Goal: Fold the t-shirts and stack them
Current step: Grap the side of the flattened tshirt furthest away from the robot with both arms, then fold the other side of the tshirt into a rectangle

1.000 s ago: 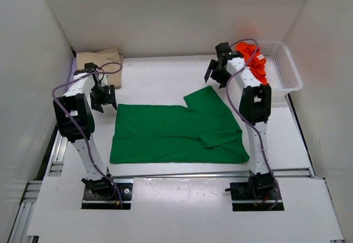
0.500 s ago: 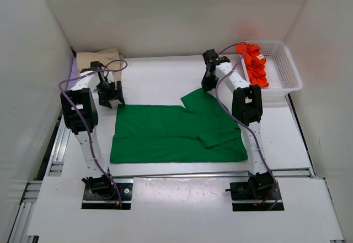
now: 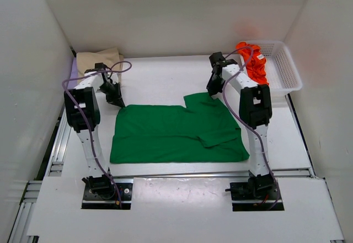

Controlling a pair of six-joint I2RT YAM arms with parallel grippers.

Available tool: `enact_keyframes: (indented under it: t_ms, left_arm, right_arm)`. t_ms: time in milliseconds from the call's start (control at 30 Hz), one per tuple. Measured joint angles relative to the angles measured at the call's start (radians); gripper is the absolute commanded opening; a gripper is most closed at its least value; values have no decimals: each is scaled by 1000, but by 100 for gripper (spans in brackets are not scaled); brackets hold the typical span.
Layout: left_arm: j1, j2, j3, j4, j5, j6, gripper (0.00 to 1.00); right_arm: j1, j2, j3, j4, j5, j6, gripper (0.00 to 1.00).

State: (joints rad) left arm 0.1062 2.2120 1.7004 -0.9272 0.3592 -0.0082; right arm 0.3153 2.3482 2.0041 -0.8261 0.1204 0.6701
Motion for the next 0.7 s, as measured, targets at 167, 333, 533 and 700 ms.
enact_keyframes:
  t_ms: [167,333,533,700]
  left_arm:
    - [-9,-40,-56,-7,-10,0,10]
    - [-38,-196,-185,-3,-92,1,10]
    - [-88,-449,-309,47,-227,2,10]
    - [-109,-510,-422,78,-309,4,10]
  right_arm:
    - [-1,-212,-191,39,-15,-1,0]
    - [1,-523,-423,99,-17,-3,0]
    - [-16,-815,-706,134,-24,2,0]
    - [-39,-887,-886,142,-40,9,0]
